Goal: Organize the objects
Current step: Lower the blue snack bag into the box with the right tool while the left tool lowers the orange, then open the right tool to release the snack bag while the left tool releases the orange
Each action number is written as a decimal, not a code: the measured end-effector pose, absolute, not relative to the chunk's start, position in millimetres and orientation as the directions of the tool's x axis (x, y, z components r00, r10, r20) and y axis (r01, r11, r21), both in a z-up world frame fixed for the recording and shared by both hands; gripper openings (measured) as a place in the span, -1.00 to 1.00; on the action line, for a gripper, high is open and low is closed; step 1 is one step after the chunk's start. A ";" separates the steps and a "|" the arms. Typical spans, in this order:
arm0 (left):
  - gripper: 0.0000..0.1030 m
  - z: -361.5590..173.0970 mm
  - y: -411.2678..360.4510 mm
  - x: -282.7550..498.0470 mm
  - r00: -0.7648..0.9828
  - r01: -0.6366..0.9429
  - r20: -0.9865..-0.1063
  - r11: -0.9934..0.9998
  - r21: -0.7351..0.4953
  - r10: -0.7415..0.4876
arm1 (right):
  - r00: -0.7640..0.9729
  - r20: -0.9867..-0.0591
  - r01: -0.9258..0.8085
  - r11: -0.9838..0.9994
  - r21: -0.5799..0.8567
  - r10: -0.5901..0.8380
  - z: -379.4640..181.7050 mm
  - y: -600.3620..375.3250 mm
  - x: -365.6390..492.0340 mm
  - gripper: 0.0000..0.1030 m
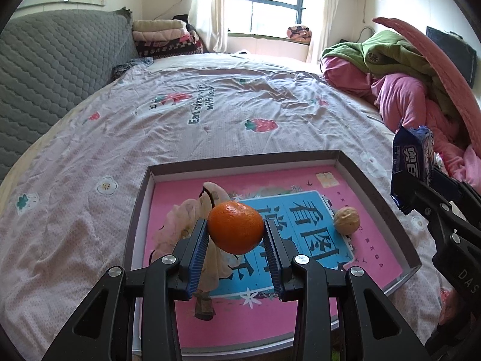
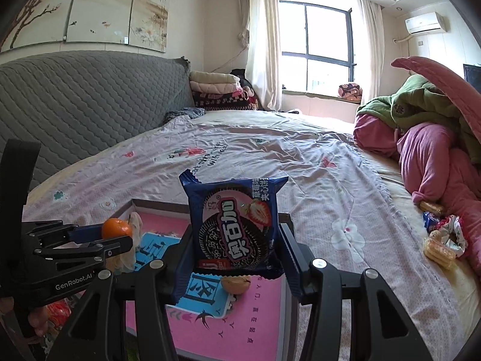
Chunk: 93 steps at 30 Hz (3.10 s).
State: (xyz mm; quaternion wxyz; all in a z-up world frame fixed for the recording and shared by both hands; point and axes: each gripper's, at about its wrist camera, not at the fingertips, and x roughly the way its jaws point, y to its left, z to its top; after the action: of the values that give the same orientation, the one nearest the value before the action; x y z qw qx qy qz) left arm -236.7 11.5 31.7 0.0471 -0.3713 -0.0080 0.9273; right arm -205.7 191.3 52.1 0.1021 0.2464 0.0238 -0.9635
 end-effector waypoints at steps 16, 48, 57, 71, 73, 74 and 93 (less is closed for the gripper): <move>-0.26 17.1 22.7 -237.0 -0.682 -0.113 -0.725 -0.993 -0.031 0.100 | -0.766 -0.609 0.234 -0.972 0.037 -0.207 24.9 190.6 -211.2 0.02; -0.26 -8.0 42.8 -239.7 -0.569 -0.175 -0.813 -0.984 -0.031 0.127 | -0.608 -0.773 0.247 -0.968 0.031 -0.180 -9.5 185.7 -217.7 0.01; -0.26 -9.1 46.8 -241.7 -0.578 -0.185 -0.808 -0.983 -0.007 0.114 | -0.593 -0.786 0.241 -0.970 0.029 -0.171 -12.2 184.8 -224.0 0.02; -0.25 -9.6 49.8 -241.2 -0.598 -0.176 -0.795 -0.984 0.011 0.098 | -0.572 -0.801 0.243 -0.969 0.041 -0.178 -12.9 183.3 -237.4 0.03; -0.25 -9.5 49.9 -241.6 -0.598 -0.175 -0.795 -0.984 0.010 0.099 | -0.572 -0.800 0.241 -0.970 0.046 -0.180 -13.4 184.3 -238.2 0.03; -0.25 -9.7 50.0 -241.6 -0.597 -0.174 -0.796 -0.985 0.009 0.098 | -0.572 -0.800 0.239 -0.970 0.048 -0.181 -13.5 184.6 -239.1 0.03; -0.15 -8.8 42.9 -243.8 -0.593 -0.147 -0.801 -0.989 0.011 0.079 | -0.590 -0.792 0.230 -0.973 0.020 -0.156 -14.6 182.3 -239.4 0.14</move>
State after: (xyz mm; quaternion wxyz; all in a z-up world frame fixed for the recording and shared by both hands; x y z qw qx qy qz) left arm -243.8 42.9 -8.8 0.0634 -0.4466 0.0378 0.8917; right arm -239.4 182.3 -14.6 0.1083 0.4398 0.0421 -0.8906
